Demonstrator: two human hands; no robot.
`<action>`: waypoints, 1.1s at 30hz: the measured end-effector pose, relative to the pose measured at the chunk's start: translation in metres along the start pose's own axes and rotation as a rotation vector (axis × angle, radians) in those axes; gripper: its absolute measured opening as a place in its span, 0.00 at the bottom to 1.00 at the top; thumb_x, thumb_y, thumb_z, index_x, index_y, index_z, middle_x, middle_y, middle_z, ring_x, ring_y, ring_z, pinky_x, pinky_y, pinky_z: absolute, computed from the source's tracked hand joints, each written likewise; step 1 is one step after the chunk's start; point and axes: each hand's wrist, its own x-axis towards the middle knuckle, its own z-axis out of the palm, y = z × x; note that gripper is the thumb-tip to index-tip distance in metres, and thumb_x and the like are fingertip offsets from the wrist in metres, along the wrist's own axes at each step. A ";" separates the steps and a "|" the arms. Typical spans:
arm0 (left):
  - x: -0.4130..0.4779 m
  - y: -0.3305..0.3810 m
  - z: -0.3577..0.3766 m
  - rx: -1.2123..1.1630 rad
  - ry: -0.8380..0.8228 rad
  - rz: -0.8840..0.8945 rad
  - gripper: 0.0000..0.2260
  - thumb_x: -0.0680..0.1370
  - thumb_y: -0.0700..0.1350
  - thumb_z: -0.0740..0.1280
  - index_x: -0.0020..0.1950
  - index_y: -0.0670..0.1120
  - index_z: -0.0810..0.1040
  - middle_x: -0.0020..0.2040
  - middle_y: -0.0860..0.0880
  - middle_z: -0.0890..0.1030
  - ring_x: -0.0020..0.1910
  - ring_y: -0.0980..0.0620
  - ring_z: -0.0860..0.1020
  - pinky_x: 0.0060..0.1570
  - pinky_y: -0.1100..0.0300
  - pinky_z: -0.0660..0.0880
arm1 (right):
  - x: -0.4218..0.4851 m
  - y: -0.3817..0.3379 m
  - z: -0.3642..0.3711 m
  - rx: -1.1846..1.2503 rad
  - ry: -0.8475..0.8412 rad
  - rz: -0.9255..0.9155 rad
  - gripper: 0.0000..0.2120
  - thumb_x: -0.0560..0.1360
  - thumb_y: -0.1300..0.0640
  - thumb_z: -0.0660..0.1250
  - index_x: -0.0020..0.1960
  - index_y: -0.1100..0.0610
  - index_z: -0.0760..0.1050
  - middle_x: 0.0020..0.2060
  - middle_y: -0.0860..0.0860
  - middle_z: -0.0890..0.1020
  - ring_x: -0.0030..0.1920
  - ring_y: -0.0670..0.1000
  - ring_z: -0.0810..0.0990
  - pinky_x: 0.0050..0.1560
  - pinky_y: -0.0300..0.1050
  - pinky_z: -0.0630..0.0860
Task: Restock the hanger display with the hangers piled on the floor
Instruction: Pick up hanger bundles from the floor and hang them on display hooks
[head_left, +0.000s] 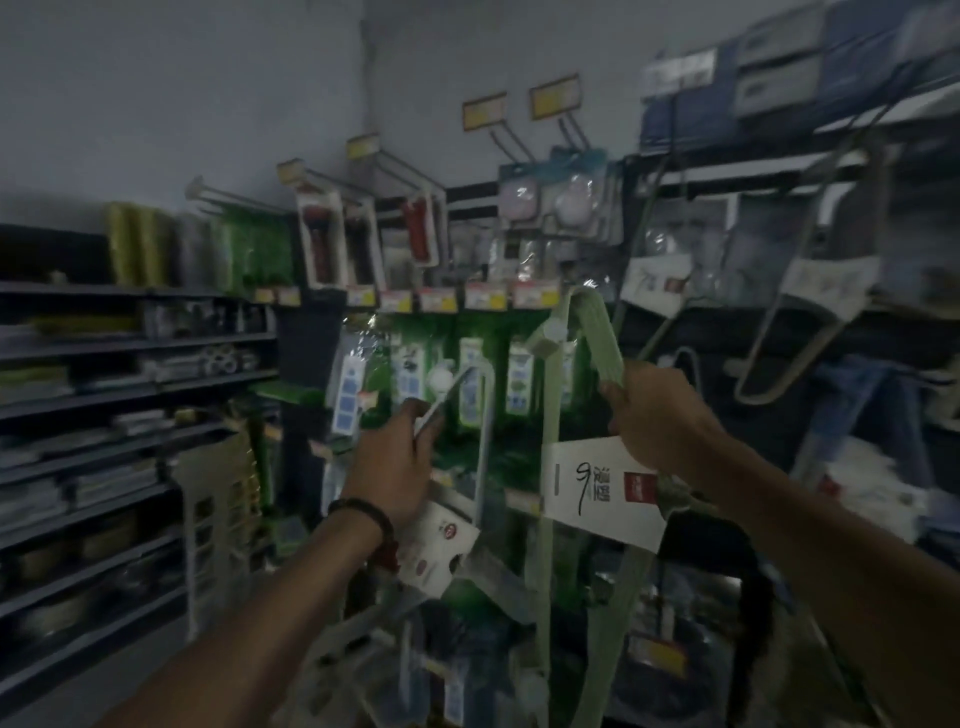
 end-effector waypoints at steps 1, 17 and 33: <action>0.010 0.002 -0.004 -0.037 -0.009 0.039 0.05 0.85 0.54 0.62 0.51 0.55 0.74 0.37 0.55 0.78 0.35 0.60 0.77 0.30 0.67 0.67 | 0.002 0.001 -0.006 -0.069 -0.002 0.018 0.11 0.85 0.54 0.58 0.53 0.59 0.76 0.44 0.57 0.83 0.42 0.58 0.83 0.42 0.55 0.84; 0.117 0.163 0.019 -0.243 -0.426 0.373 0.18 0.83 0.64 0.57 0.57 0.56 0.82 0.51 0.56 0.86 0.45 0.59 0.86 0.48 0.56 0.82 | 0.130 0.050 -0.098 -0.327 0.137 -0.009 0.11 0.81 0.59 0.66 0.62 0.61 0.76 0.55 0.57 0.82 0.50 0.55 0.82 0.46 0.48 0.79; 0.197 0.212 0.042 -0.071 -0.286 0.457 0.13 0.86 0.57 0.55 0.49 0.65 0.77 0.49 0.60 0.84 0.49 0.59 0.82 0.55 0.54 0.80 | 0.225 0.032 -0.178 -0.299 0.393 -0.106 0.20 0.82 0.60 0.63 0.73 0.63 0.69 0.67 0.62 0.77 0.66 0.64 0.77 0.53 0.57 0.73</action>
